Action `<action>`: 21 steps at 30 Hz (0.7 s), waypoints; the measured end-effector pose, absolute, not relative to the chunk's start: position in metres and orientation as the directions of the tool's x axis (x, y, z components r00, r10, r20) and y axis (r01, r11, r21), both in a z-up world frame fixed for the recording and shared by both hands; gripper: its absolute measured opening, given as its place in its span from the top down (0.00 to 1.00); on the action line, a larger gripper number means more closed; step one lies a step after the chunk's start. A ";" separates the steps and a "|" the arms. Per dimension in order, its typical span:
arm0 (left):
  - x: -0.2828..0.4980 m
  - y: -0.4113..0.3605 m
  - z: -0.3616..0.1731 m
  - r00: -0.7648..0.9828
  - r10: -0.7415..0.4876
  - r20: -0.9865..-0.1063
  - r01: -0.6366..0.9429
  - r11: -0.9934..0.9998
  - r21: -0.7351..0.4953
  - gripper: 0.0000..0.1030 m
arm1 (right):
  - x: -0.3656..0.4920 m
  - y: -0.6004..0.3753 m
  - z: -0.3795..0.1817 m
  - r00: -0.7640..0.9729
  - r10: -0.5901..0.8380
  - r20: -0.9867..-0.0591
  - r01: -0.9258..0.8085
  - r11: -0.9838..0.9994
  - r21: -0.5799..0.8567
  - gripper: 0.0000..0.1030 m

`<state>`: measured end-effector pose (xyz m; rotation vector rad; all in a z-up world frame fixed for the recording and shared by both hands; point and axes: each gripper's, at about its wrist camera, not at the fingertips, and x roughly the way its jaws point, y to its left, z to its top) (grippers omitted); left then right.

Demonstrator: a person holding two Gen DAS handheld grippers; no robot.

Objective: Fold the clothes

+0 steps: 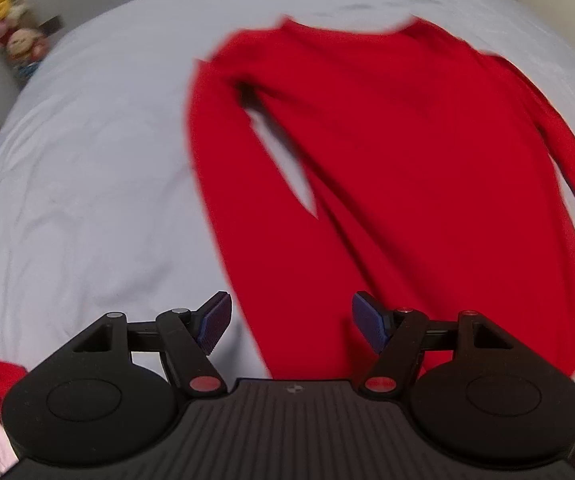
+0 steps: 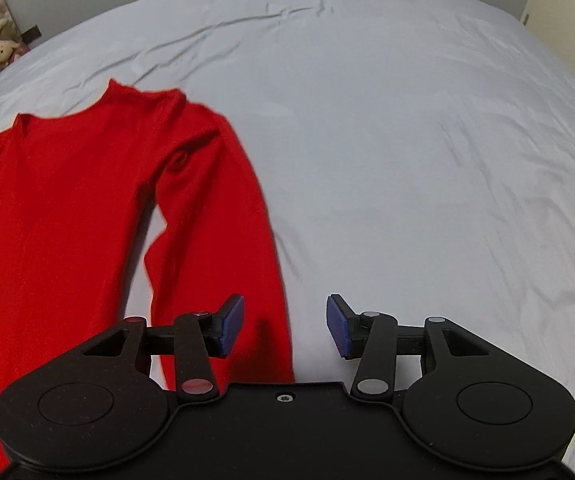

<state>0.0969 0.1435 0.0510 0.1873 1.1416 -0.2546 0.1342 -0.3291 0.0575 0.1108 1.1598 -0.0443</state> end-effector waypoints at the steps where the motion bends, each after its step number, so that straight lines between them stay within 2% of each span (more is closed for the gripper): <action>1: 0.089 0.138 0.047 0.377 -0.114 -0.919 0.303 0.953 0.006 0.36 | 0.133 -0.328 0.057 0.398 0.024 -0.917 0.091 0.994 0.065 0.55; 6: 0.078 0.123 0.032 0.345 -0.150 -0.927 0.281 0.958 -0.050 0.36 | 0.107 -0.320 0.056 0.373 0.032 -0.927 0.070 0.996 0.063 0.55; 9: 0.079 0.116 0.021 0.320 -0.125 -0.939 0.276 0.961 -0.034 0.36 | 0.093 -0.317 0.057 0.373 0.044 -0.927 0.056 0.996 0.070 0.55; 13: 0.081 0.115 0.013 0.282 -0.146 -0.948 0.255 0.964 -0.073 0.67 | 0.082 -0.319 0.060 0.376 0.034 -0.926 0.047 0.997 0.056 0.54; 14: 0.082 0.117 0.013 0.277 -0.159 -0.948 0.250 0.964 -0.088 0.71 | 0.082 -0.320 0.060 0.377 0.031 -0.926 0.045 0.998 0.051 0.54; 16: 0.083 0.119 0.014 0.275 -0.161 -0.948 0.252 0.964 -0.091 0.89 | 0.080 -0.321 0.061 0.379 0.024 -0.925 0.040 0.998 0.042 0.53; 18: 0.082 0.122 0.014 0.274 -0.162 -0.948 0.244 0.965 -0.094 0.98 | 0.078 -0.324 0.060 0.378 0.017 -0.926 0.052 0.998 0.039 0.53; 21: 0.082 0.132 0.022 0.297 -0.165 -0.941 0.225 0.969 -0.099 0.99 | 0.079 -0.327 0.057 0.376 0.021 -0.926 0.067 0.996 0.050 0.53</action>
